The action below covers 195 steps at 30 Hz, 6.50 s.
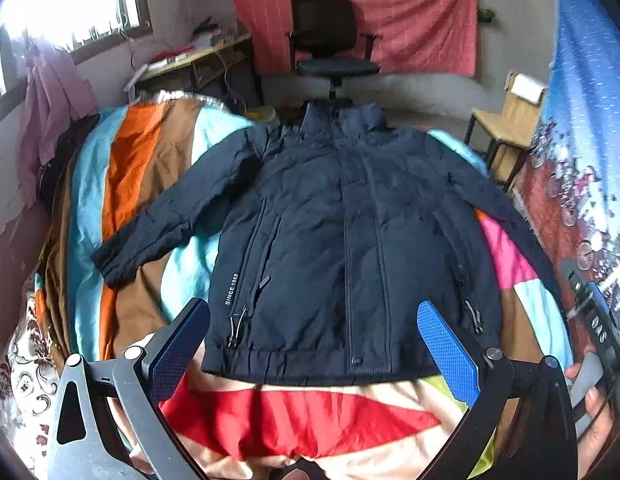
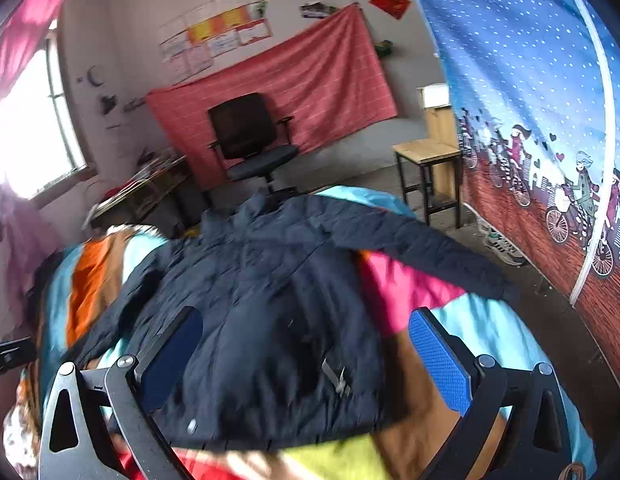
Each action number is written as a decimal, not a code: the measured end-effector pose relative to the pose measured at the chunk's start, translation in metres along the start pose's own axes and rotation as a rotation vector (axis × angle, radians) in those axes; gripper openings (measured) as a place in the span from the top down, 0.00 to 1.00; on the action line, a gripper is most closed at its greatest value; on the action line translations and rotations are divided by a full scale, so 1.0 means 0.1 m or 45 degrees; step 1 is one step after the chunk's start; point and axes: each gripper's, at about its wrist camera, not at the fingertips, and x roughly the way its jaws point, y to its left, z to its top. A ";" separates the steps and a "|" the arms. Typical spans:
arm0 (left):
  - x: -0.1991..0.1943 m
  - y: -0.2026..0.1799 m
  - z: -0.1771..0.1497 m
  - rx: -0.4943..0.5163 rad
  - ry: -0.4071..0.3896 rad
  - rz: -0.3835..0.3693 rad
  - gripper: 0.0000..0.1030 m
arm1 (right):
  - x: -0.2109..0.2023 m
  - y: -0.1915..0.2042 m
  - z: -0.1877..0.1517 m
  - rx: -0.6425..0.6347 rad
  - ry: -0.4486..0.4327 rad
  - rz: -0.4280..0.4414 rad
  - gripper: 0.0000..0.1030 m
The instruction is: Fold large clothes
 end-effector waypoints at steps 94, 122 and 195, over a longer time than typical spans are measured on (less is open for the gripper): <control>2.77 1.66 1.35 -0.187 -0.170 -0.195 0.01 | 3.50 2.51 -0.42 -0.947 0.529 0.221 0.72; 3.47 1.02 1.01 0.001 -0.017 -0.152 0.01 | 4.01 0.35 0.35 -0.346 0.520 -0.034 0.69; 1.65 3.61 0.23 -1.003 -0.710 0.231 0.93 | 3.59 3.01 -0.60 -0.447 0.296 0.373 0.01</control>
